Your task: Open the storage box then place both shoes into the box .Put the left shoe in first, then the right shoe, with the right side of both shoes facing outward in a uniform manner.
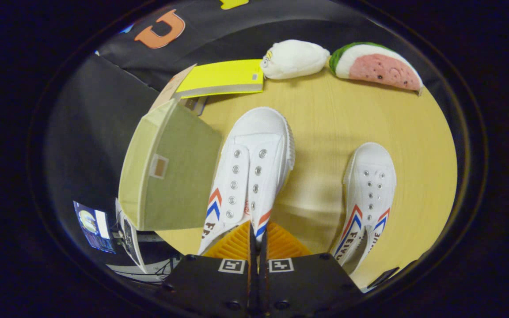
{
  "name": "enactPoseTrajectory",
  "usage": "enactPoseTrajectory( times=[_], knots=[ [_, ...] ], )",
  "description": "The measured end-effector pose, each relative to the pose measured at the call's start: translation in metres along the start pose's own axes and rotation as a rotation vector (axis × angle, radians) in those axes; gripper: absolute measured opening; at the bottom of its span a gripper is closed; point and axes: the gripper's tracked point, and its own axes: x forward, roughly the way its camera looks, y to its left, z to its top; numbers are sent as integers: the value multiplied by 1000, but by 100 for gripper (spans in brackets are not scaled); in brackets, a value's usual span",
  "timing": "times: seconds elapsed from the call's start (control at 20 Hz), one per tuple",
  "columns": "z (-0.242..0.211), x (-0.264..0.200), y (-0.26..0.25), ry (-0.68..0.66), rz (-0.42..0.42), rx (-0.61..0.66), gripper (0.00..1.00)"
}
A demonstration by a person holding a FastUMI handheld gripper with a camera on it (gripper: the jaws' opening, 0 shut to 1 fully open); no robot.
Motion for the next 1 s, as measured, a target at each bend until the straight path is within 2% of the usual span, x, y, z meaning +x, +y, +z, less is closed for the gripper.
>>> enactPoseTrajectory(
  times=[0.25,0.45,0.65,1.0],
  knots=[
    [22,-38,92,-61,33,-62,6],
    [42,-32,162,-122,30,-61,6],
    [45,8,219,-99,19,-11,6],
    [35,104,249,-25,-99,78,6]
  ],
)
